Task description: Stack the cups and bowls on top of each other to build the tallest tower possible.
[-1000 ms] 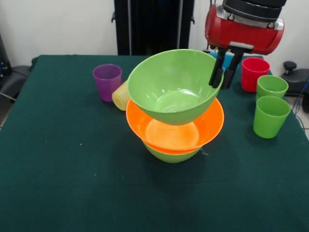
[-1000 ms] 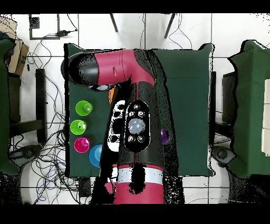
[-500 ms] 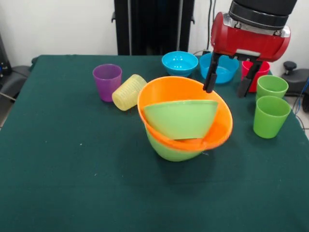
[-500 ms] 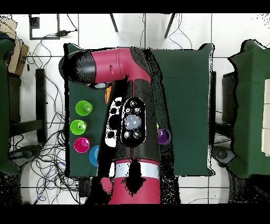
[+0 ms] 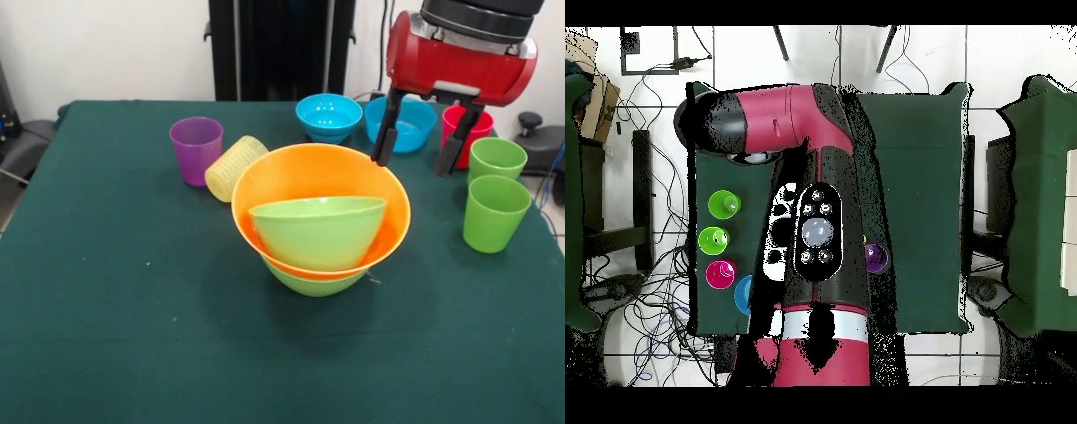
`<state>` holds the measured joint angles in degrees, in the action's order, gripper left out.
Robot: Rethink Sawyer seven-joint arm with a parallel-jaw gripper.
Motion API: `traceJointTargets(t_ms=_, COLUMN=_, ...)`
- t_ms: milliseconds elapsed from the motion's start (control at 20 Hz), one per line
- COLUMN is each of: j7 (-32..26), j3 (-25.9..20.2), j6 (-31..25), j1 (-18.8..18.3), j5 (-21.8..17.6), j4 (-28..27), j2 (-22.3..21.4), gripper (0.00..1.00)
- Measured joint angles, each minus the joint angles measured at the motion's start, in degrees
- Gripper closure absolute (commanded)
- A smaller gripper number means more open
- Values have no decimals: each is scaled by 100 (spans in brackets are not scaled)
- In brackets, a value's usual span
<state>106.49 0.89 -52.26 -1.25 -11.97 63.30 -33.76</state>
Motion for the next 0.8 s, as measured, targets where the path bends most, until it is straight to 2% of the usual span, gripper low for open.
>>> traceJointTargets(t_ms=400, j7=0, j3=138, j6=0, j1=35, j5=8, j4=10, j2=-146, gripper=0)
traceJointTargets(t_ms=800, j7=0, j3=252, j6=64, j1=89, j5=100, j4=287, j2=-532, gripper=0)
